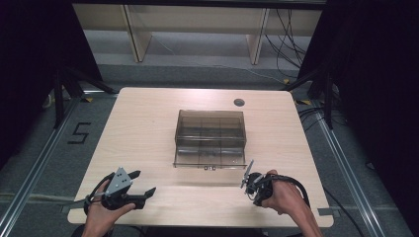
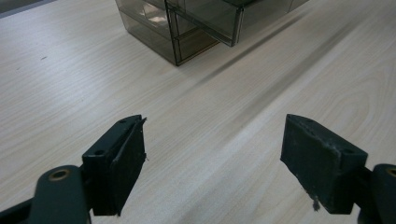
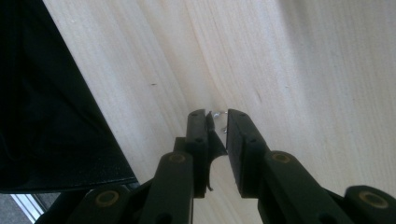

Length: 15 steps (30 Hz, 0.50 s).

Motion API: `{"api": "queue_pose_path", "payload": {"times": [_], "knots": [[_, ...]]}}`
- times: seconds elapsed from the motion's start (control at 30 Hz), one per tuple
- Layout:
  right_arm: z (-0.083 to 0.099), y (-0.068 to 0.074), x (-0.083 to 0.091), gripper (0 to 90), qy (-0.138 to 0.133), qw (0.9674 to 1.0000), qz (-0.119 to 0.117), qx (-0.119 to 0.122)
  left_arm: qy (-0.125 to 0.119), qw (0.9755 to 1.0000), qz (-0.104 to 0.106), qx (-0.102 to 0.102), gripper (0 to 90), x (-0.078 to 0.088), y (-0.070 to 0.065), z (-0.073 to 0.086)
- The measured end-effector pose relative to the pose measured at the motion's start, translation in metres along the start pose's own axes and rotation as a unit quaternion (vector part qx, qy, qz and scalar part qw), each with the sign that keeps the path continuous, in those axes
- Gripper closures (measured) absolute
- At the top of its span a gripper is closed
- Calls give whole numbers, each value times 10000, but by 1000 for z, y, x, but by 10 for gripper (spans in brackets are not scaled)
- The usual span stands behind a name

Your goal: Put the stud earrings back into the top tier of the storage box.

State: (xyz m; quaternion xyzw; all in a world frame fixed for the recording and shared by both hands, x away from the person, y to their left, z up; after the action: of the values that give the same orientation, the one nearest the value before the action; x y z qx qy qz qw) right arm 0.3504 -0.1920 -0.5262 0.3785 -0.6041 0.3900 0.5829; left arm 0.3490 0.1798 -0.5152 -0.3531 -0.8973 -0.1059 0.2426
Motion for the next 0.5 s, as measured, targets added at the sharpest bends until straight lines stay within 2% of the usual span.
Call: {"api": "queue_pose_path", "payload": {"times": [0.1, 0.13, 0.17, 0.27, 0.3, 0.37, 0.4, 0.47, 0.5], "knots": [[-1, -1, -5, 798, -15, 9999, -12, 110, 34, 10000, -8, -23, 213, 0, 1, 0], [-1, 2, -6, 798, 89, 10000, -1, -20, 40, 10000, -7, -36, 213, 0, 1, 0], [-1, 0, -7, 799, 60, 10000, -20, 58, 35, 10000, -7, -32, 213, 0, 1, 0], [-2, 0, -11, 800, 61, 10000, 27, 54, 17, 10000, -12, -4, 213, 0, 1, 0], [-2, -1, -12, 800, 59, 9999, -3, 136, -8, 10000, -8, 24, 213, 0, 0, 0], [-2, 0, -14, 800, 131, 9999, -15, 69, -3, 10000, -7, 18, 213, 0, 0, 0], [-3, -1, -16, 801, 95, 9998, -22, 145, 12, 10000, -11, 9, 213, 0, 0, 0], [-2, -1, -18, 812, 212, 9998, 37, 57, 18, 10000, -13, 4, 213, 1, 1, 0], [-3, -2, -18, 817, 179, 9998, 76, 70, 20, 10000, -14, 0, 213, 1, 1, 0]]}}
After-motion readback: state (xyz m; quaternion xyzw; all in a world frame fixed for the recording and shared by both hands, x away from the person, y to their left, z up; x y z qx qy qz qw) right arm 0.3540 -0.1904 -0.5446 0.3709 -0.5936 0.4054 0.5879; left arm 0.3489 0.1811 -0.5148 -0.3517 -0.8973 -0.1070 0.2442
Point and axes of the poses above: each handheld gripper's, and its own axes: x roughly backward along the jaws, z roughly out of its underside, y roughly to its left, the point moved 7 cm from there along -x, roughly forward along the jaws, and after that the axes turned 1 degree about z, right-handed, at the moved point
